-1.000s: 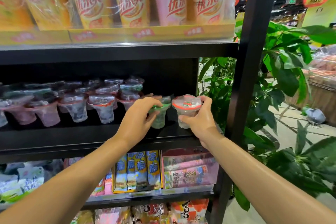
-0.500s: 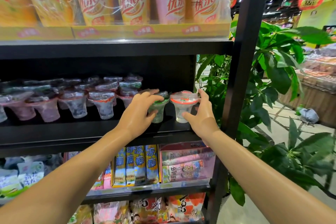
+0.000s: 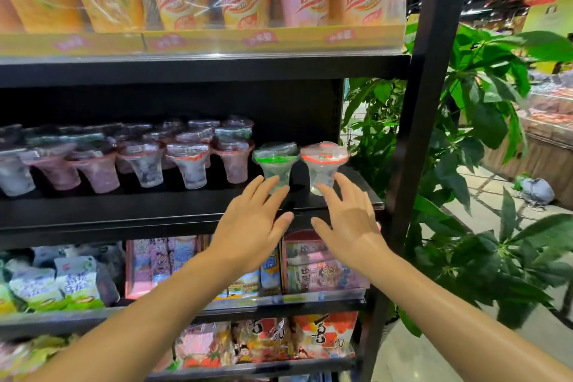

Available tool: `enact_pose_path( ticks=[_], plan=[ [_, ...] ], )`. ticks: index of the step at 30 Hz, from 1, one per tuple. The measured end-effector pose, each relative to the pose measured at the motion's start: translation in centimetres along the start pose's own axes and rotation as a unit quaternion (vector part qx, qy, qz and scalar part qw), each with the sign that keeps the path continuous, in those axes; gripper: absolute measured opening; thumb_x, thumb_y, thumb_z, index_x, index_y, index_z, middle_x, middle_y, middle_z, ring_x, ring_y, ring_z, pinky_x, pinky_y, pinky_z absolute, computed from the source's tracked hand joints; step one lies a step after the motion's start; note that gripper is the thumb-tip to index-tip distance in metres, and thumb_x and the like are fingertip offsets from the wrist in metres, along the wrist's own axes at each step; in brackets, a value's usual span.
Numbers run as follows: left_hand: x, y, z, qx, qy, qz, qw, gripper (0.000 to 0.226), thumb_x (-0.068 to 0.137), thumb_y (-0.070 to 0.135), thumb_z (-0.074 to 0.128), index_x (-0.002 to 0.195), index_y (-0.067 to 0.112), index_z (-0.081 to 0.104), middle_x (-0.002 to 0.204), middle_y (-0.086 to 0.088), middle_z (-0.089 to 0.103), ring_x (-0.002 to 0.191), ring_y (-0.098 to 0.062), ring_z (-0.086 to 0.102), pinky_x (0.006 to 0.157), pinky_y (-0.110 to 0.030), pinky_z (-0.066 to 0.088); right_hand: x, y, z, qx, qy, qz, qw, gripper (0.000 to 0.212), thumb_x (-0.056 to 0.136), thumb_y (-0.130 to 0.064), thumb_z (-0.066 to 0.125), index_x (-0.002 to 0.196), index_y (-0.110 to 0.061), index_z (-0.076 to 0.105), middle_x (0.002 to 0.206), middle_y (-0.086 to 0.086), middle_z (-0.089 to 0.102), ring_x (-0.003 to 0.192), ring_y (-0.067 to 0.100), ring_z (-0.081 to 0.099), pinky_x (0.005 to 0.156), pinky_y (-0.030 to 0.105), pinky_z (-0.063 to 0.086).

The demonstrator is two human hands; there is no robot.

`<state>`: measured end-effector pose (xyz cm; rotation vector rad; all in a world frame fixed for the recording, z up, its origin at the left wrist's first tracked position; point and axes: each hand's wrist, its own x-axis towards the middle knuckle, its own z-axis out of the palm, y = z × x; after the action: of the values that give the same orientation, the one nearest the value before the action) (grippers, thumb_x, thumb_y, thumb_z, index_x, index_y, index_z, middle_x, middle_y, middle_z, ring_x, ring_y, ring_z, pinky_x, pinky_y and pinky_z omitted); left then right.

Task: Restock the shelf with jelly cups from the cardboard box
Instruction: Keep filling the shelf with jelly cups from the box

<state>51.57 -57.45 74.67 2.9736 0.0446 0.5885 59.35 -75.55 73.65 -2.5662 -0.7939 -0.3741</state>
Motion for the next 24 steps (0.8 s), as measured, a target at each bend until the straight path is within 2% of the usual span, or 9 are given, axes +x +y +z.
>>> enact_pose_path(
  ticks=[3, 7, 13, 24],
  plan=[
    [-0.1, 0.1, 0.2, -0.001, -0.057, -0.02, 0.998, 0.064, 0.101, 0.06, 0.017, 0.159, 0.035, 0.006, 0.167, 0.013, -0.006, 0.152, -0.01, -0.015, 0.125, -0.04, 0.008, -0.3, 0.2, 0.3, -0.058, -0.045, -0.005, 0.997, 0.064, 0.103, -0.051, 0.037, 0.158, -0.036, 0.008, 0.167, -0.002, -0.015, 0.154, 0.022, -0.01, 0.124, 0.05, -0.004],
    [0.2, 0.0, 0.0, 0.006, -0.088, -0.038, 0.995, 0.066, 0.101, 0.062, 0.014, 0.159, 0.035, -0.002, 0.165, 0.014, -0.013, 0.15, -0.006, -0.02, 0.125, -0.04, 0.003, -0.3, 0.1, -0.1, -0.098, -0.092, -0.011, 0.991, 0.064, 0.105, -0.053, 0.026, 0.159, -0.034, -0.001, 0.166, -0.005, -0.017, 0.153, 0.018, -0.017, 0.123, 0.051, -0.007],
    [0.9, -0.2, 0.1, -0.013, -0.102, -0.04, 0.994, 0.069, 0.101, 0.063, 0.016, 0.159, 0.031, -0.005, 0.165, 0.014, -0.015, 0.149, -0.004, -0.02, 0.125, -0.038, 0.0, 0.5, -0.2, -1.1, -0.088, -0.131, -0.004, 0.987, 0.063, 0.106, -0.051, 0.017, 0.16, -0.029, -0.007, 0.166, -0.007, -0.019, 0.151, 0.013, -0.02, 0.123, 0.049, -0.01],
    [3.2, -0.5, 0.9, -0.017, -0.097, -0.04, 0.994, 0.072, 0.101, 0.061, 0.021, 0.16, 0.026, -0.003, 0.166, 0.012, -0.011, 0.151, -0.007, -0.015, 0.124, -0.037, 0.006, 2.7, 0.6, -0.8, -0.052, -0.125, 0.02, 0.991, 0.061, 0.107, -0.047, 0.02, 0.16, -0.028, -0.004, 0.167, -0.006, -0.014, 0.153, 0.013, -0.015, 0.124, 0.044, -0.007]
  ],
)
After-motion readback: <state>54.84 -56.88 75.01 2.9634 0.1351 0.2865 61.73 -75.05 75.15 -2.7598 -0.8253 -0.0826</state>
